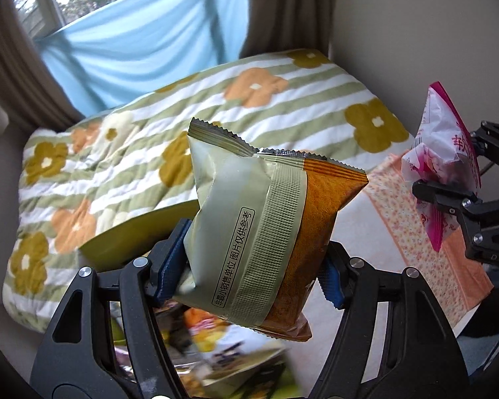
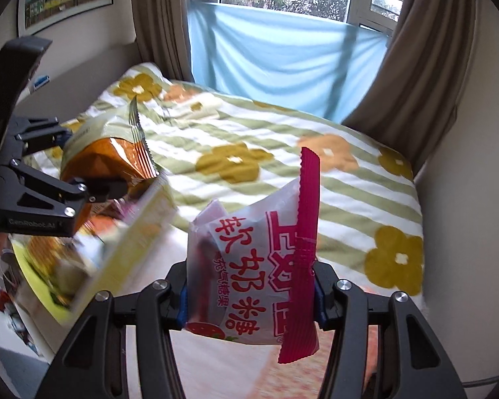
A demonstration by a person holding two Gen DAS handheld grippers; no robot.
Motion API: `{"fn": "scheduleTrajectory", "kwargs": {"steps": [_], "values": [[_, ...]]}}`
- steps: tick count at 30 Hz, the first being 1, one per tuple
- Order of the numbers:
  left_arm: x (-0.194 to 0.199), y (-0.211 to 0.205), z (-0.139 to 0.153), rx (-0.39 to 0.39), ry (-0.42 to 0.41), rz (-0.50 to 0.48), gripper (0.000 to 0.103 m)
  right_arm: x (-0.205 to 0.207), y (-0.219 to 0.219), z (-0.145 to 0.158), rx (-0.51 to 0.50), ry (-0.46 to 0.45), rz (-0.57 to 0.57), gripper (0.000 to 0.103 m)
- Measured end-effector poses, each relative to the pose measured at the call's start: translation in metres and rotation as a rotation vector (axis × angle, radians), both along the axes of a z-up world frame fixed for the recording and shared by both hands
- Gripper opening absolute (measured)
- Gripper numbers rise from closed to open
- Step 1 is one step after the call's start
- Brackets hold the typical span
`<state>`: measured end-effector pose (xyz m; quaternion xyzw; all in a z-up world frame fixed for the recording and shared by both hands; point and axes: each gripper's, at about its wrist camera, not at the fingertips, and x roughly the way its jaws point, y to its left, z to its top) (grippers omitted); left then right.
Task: Organize snacks
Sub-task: 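Carry the pale green-orange packet and pink candy bag over the box with both tools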
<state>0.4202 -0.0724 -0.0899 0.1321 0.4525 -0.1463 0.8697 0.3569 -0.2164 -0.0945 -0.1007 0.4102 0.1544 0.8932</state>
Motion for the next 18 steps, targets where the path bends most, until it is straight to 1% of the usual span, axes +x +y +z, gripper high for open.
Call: {"fn": "scheduleTrajectory", "kwargs": {"steps": [4,9,11,15,18], "values": [[0.004,0.062,0.005,-0.014,-0.006,0.034,0.065,0.002,0.051,0.004,0.059,0.008,0.0,0.05],[0.006,0.129,-0.006,-0.037,0.016,0.075,0.065,0.006,0.116,-0.001,0.106,0.025,0.001,0.05],[0.01,0.155,-0.017,-0.052,0.047,0.101,0.065,0.005,0.136,-0.004,0.119,0.032,-0.003,0.05],[0.015,0.201,-0.045,-0.107,0.129,0.162,0.065,0.006,0.167,-0.016,0.141,0.066,-0.015,0.05],[0.018,0.218,-0.062,-0.13,0.178,0.178,0.065,0.007,0.185,-0.024,0.157,0.099,-0.029,0.05]]}}
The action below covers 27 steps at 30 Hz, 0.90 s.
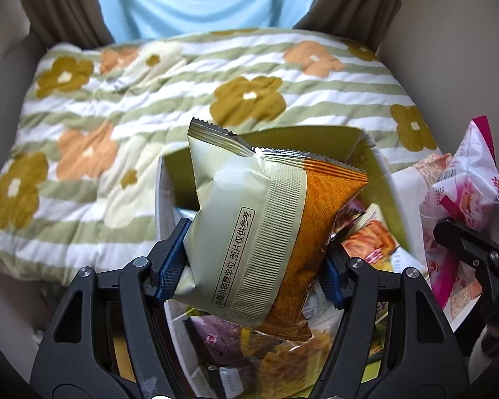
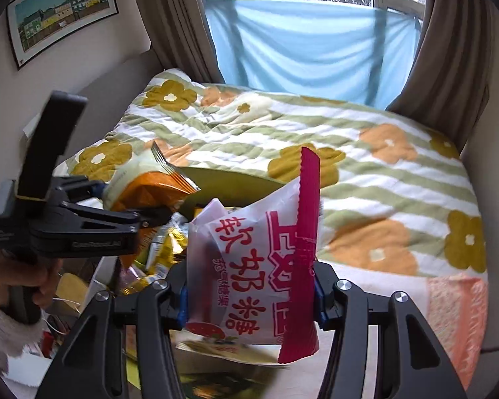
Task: Organize snacks
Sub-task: 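Carry the pale green-orange packet and pink candy bag over the box with both tools, then open the left tool to drop its packet while the right drops the pink bag into the box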
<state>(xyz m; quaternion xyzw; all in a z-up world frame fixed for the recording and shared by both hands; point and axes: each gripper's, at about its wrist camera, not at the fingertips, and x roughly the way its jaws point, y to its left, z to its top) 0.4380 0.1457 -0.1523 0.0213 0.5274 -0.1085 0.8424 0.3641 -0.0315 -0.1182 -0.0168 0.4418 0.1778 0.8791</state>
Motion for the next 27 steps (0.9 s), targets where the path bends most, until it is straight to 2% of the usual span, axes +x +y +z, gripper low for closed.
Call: {"fn": "scheduleTrajectory", "kwargs": {"steps": [5,8,10,11,12,15,20,27], "values": [[0.002,0.006,-0.011,-0.039,0.04,0.002,0.065,-0.001,0.014,-0.007,0.0,0.034,0.004,0.05],[0.005,0.003,-0.008,-0.033,0.025,0.003,0.068,-0.003,0.014,-0.01,-0.014,0.043,0.009,0.05],[0.006,0.001,-0.005,-0.029,0.018,0.008,0.078,-0.003,0.011,-0.011,-0.013,0.049,0.007,0.05],[0.006,0.0,-0.003,-0.024,0.014,0.014,0.097,-0.003,0.009,-0.011,-0.01,0.052,0.005,0.05],[0.005,-0.001,-0.001,-0.017,0.005,0.015,0.103,-0.004,0.007,-0.011,-0.008,0.053,0.004,0.05],[-0.006,0.003,0.008,0.015,-0.012,0.013,0.103,-0.006,0.004,-0.01,-0.002,0.052,0.002,0.05],[-0.039,0.03,0.015,-0.028,-0.051,0.136,0.103,-0.01,0.008,-0.011,0.018,0.048,0.024,0.05],[-0.061,0.039,0.02,0.022,-0.08,0.156,0.103,-0.001,0.027,-0.016,0.034,0.06,0.057,0.052]]}}
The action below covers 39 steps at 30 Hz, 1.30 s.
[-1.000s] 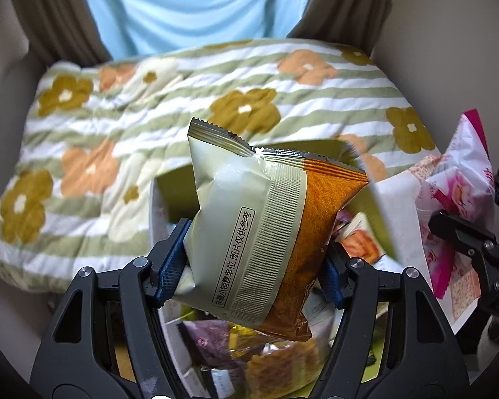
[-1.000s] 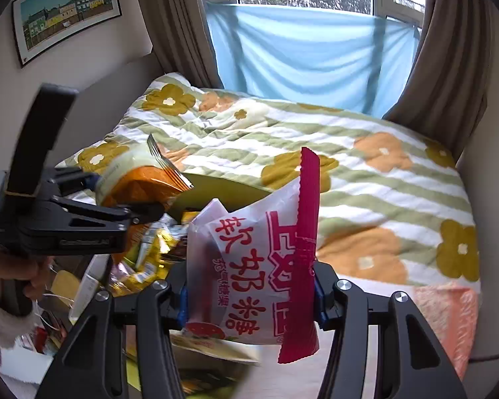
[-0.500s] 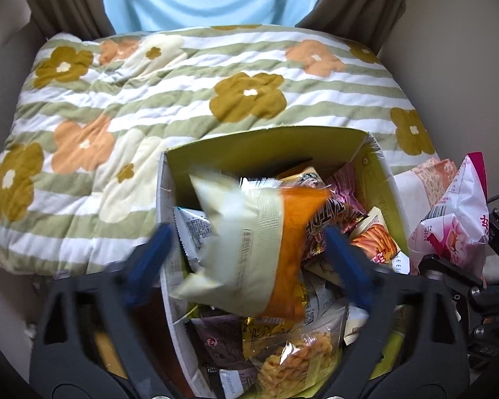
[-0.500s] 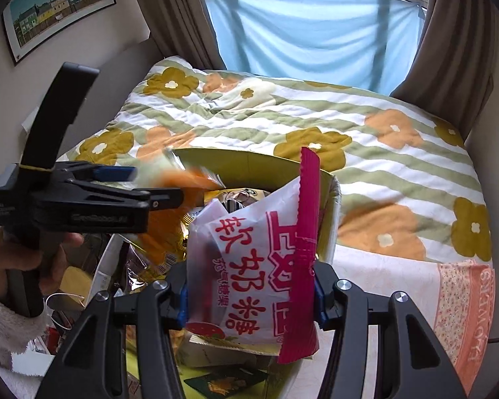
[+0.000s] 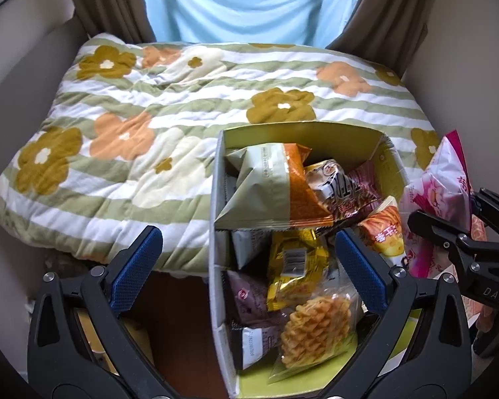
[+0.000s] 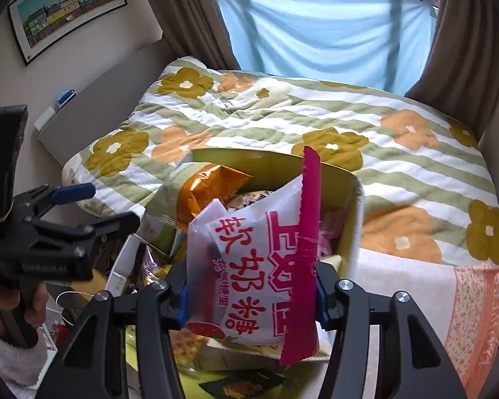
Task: Organize snacks
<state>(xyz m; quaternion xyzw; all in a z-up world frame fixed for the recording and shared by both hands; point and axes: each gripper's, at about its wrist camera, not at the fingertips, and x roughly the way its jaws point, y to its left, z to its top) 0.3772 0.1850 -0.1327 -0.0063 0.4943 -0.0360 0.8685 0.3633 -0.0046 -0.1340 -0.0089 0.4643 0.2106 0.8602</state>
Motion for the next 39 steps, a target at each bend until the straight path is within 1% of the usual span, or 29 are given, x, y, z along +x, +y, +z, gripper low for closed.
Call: {"fn": "scheduleTrajectory", "kwargs": {"steps": [1,2,3,4,5,8,12,14,17,19,22,26,29,31,34,36,39], "values": [[-0.003,0.003,0.0,-0.006,0.001,0.006,0.103,-0.001,0.003,-0.001,-0.004,0.0,0.004,0.056],[-0.005,0.005,0.0,-0.01,0.002,0.01,0.103,-0.001,0.006,-0.001,-0.006,-0.007,0.004,0.066],[-0.009,0.008,0.0,-0.013,0.004,0.016,0.103,-0.003,0.008,0.0,-0.002,-0.018,0.003,0.073],[-0.012,0.01,0.0,-0.012,0.003,0.019,0.103,-0.005,0.009,0.001,0.004,-0.03,0.0,0.09],[-0.016,0.012,0.0,-0.011,0.0,0.02,0.103,-0.009,0.008,0.003,0.011,-0.051,-0.007,0.1],[-0.024,0.015,-0.003,-0.013,-0.005,0.022,0.103,-0.018,0.003,0.006,-0.001,-0.085,-0.052,0.101],[-0.033,0.016,-0.011,-0.02,0.002,0.014,0.103,-0.029,-0.007,0.004,0.004,-0.089,-0.118,0.101],[-0.039,0.014,-0.012,-0.021,0.001,0.008,0.103,-0.033,-0.01,0.004,0.009,-0.086,-0.129,0.101],[-0.052,0.01,-0.003,-0.017,-0.026,0.0,0.103,-0.046,-0.011,0.014,0.002,-0.108,-0.141,0.101],[-0.062,0.006,0.008,-0.011,-0.05,-0.002,0.103,-0.058,-0.014,0.027,0.008,-0.14,-0.141,0.101],[-0.082,-0.003,0.03,-0.014,-0.104,0.006,0.103,-0.076,-0.021,0.048,0.008,-0.186,-0.129,0.101],[-0.122,-0.026,0.069,0.002,-0.222,0.025,0.103,-0.112,-0.042,0.085,0.017,-0.278,-0.125,0.101],[-0.158,-0.043,0.093,-0.005,-0.303,0.039,0.103,-0.149,-0.063,0.111,0.002,-0.345,-0.151,0.101],[-0.191,-0.06,0.11,-0.023,-0.381,0.044,0.103,-0.181,-0.081,0.126,-0.016,-0.393,-0.21,0.101],[-0.231,-0.079,0.126,-0.042,-0.464,0.045,0.103,-0.22,-0.102,0.136,-0.041,-0.421,-0.283,0.101],[-0.259,-0.094,0.134,-0.023,-0.512,0.04,0.103,-0.245,-0.113,0.139,-0.077,-0.442,-0.318,0.101],[-0.295,-0.112,0.14,0.02,-0.567,0.029,0.103,-0.272,-0.125,0.139,-0.106,-0.463,-0.351,0.101]]}}
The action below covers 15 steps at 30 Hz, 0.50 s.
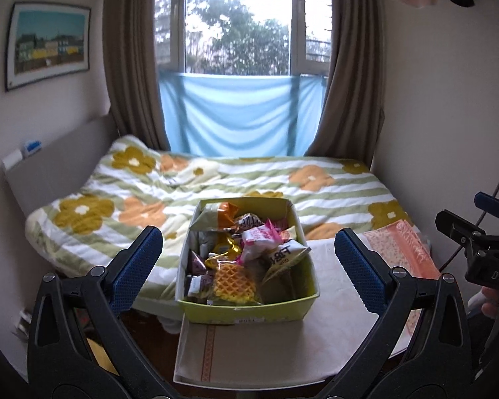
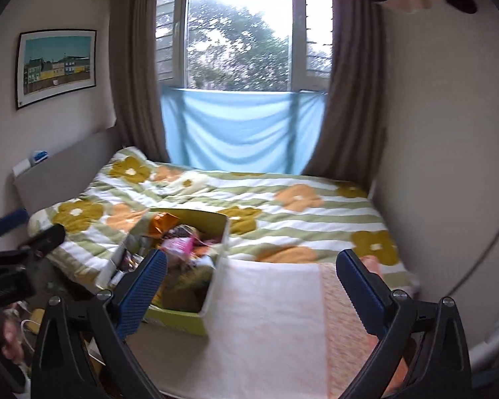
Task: Organize snacks
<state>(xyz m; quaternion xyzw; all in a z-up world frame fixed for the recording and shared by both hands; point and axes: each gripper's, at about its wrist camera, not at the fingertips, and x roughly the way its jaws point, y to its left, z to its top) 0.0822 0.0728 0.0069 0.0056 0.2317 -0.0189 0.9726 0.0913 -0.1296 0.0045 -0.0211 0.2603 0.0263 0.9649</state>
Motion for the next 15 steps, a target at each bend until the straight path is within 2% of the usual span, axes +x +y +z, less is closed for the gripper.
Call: {"fn": "scheduleTrajectory", "kwargs": {"steps": [2,6,15], "values": [[-0.018,-0.007,0.001,0.014,-0.011,0.0,0.103,-0.017,-0.009,-0.003,0.01,-0.003,-0.027,0.101],[-0.044,-0.013,-0.004,-0.016,-0.009,-0.006,0.103,-0.038,-0.02,-0.011,0.027,0.011,-0.063,0.102],[-0.068,-0.024,-0.008,0.003,-0.009,-0.022,0.103,-0.061,-0.027,-0.015,0.037,0.005,-0.087,0.102]]}}
